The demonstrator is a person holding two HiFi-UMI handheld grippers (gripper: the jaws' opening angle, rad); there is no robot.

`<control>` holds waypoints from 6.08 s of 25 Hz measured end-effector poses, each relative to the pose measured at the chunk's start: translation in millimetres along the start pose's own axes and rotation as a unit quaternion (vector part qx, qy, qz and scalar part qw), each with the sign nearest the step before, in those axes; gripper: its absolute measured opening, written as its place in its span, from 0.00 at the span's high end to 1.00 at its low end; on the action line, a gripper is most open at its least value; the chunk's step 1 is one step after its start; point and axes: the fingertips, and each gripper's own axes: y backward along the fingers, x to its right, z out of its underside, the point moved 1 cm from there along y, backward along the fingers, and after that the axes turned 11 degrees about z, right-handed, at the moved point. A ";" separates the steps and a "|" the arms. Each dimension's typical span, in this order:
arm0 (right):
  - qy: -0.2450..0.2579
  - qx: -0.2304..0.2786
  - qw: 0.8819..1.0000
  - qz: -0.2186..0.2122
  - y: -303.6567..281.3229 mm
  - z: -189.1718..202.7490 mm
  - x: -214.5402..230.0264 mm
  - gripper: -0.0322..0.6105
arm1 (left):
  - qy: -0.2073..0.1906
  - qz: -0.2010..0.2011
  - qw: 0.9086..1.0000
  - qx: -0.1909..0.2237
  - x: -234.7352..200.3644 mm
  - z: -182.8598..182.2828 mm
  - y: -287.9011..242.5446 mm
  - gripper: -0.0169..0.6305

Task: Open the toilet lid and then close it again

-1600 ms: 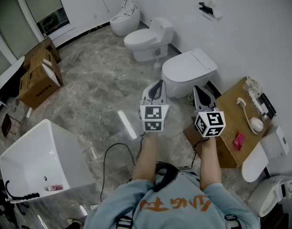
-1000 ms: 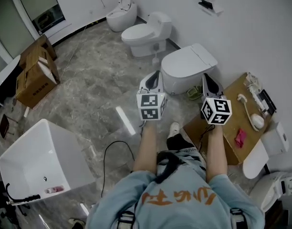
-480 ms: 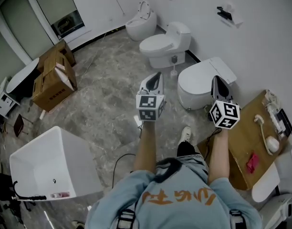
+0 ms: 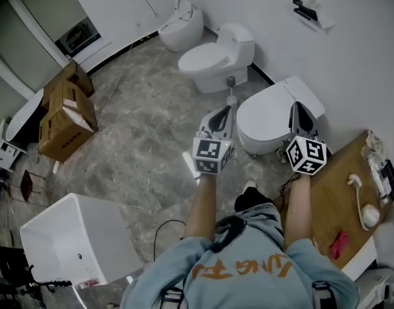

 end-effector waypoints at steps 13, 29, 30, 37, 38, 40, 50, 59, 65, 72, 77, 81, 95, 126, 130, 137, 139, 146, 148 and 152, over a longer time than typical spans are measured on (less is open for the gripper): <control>0.015 -0.082 0.996 -0.035 -202.3 74.9 21.5 0.93 | 0.039 -0.011 0.998 -0.039 -93.8 33.7 -170.0 0.94; 0.027 -0.219 0.974 0.054 -256.7 262.8 69.3 0.93 | -0.026 0.155 0.959 -0.236 -122.3 208.2 -303.8 0.94; 0.023 -0.229 0.971 0.059 -256.1 276.9 67.7 0.93 | -0.028 0.170 0.953 -0.249 -123.4 222.0 -306.8 0.94; 0.022 -0.286 0.955 0.081 -254.0 372.1 74.0 0.93 | -0.055 0.272 0.911 -0.306 -120.3 318.0 -339.7 0.94; 0.023 -0.295 0.951 0.085 -249.6 386.7 76.3 0.93 | -0.061 0.285 0.903 -0.316 -117.8 334.4 -341.2 0.94; 0.021 -0.318 0.943 0.093 -237.5 413.9 78.9 0.93 | -0.075 0.317 0.884 -0.335 -110.0 365.3 -340.0 0.94; 0.019 -0.399 0.911 0.098 -183.0 533.3 55.4 0.89 | -0.162 0.455 0.784 -0.391 -87.8 496.5 -315.5 0.93; 0.130 -0.473 0.871 -0.007 -157.6 619.1 9.9 0.55 | -0.294 0.525 0.688 -0.406 -96.0 576.7 -293.4 0.56; 0.268 -0.487 0.830 -0.042 -151.9 647.9 -0.3 0.34 | -0.375 0.534 0.643 -0.401 -102.2 605.5 -283.9 0.42; 0.321 -0.490 0.810 -0.044 -156.2 683.4 -3.3 0.33 | -0.410 0.547 0.616 -0.392 -107.0 629.6 -287.2 0.41; 0.350 -0.496 0.794 -0.035 -160.0 694.7 -5.7 0.35 | -0.426 0.543 0.619 -0.376 -105.5 635.9 -289.0 0.41; 0.367 -0.502 0.783 -0.025 -161.0 694.6 -6.3 0.34 | -0.429 0.547 0.612 -0.377 -103.7 635.5 -286.0 0.41; 0.345 -0.519 0.782 -0.021 -165.9 659.4 -8.9 0.40 | -0.467 0.526 0.628 -0.334 -106.6 610.3 -292.1 0.41; 0.413 -0.372 0.830 0.034 -197.3 465.3 6.8 0.57 | -0.546 0.475 0.646 -0.242 -89.1 416.3 -331.6 0.54; 0.395 -0.368 0.841 0.032 -200.7 421.2 8.4 0.58 | -0.529 0.470 0.660 -0.250 -85.9 372.1 -332.9 0.55; 0.392 -0.352 0.849 0.056 -227.6 365.8 41.4 0.60 | -0.517 0.464 0.681 -0.233 -72.9 316.8 -373.1 0.56; 0.388 -0.347 0.852 0.059 -234.2 349.1 49.4 0.60 | -0.505 0.466 0.690 -0.229 -69.6 300.3 -383.2 0.56; 0.395 -0.314 0.858 0.094 -265.4 280.9 89.2 0.61 | -0.487 0.458 0.719 -0.189 -53.5 233.0 -431.1 0.58; 0.402 -0.304 0.857 0.105 -273.6 264.8 101.9 0.61 | -0.489 0.456 0.723 -0.175 -47.3 217.6 -445.5 0.59; 0.416 -0.285 0.853 0.132 -288.5 237.8 128.9 0.64 | -0.498 0.451 0.724 -0.154 -32.8 190.8 -475.3 0.62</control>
